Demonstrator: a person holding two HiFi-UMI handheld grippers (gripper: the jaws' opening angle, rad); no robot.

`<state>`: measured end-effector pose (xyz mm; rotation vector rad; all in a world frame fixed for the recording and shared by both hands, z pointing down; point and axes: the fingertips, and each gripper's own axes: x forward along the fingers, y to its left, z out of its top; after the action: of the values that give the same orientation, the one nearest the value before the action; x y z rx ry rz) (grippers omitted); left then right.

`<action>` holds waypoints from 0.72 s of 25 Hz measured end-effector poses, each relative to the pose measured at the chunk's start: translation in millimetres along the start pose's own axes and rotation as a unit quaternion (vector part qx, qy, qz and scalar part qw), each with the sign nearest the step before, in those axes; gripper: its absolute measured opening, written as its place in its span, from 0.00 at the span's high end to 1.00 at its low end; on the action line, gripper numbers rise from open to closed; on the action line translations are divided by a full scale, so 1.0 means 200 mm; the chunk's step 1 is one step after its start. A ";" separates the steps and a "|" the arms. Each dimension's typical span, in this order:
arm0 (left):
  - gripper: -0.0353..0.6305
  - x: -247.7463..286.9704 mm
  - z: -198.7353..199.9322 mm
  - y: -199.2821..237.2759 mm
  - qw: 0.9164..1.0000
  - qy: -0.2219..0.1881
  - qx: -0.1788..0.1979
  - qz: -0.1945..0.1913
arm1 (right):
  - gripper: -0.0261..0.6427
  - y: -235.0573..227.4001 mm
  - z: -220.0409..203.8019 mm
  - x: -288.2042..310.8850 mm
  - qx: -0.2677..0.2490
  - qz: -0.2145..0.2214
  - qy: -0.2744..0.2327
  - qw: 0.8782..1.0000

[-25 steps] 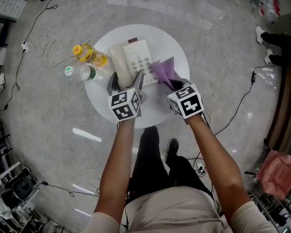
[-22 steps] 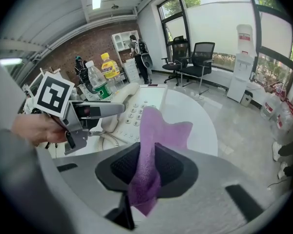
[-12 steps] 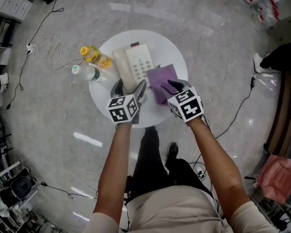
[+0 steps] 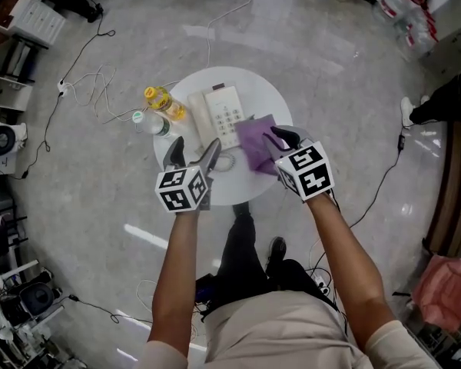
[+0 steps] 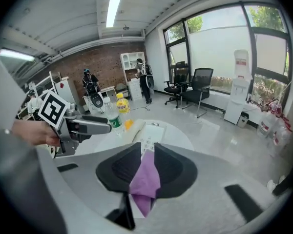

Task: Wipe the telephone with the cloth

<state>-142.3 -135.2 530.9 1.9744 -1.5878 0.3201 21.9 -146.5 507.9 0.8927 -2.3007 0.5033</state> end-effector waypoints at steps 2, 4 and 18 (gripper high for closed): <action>0.33 -0.10 0.13 -0.05 1.000 -0.024 0.012 -0.008 | 0.88 0.01 0.09 -0.09 -0.006 -0.003 -0.023 1.000; 0.33 -0.22 0.25 -0.11 0.998 -0.046 0.030 -0.018 | 0.94 0.02 0.17 -0.20 -0.011 -0.005 -0.048 0.999; 0.35 -1.04 0.80 -0.65 0.973 -0.171 0.138 -0.077 | 0.97 0.27 0.60 -1.10 -0.046 0.030 -0.203 0.978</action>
<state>-100.6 -42.0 257.0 2.4591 -1.6533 0.1491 64.3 -70.5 267.0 0.9519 -2.6999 0.2503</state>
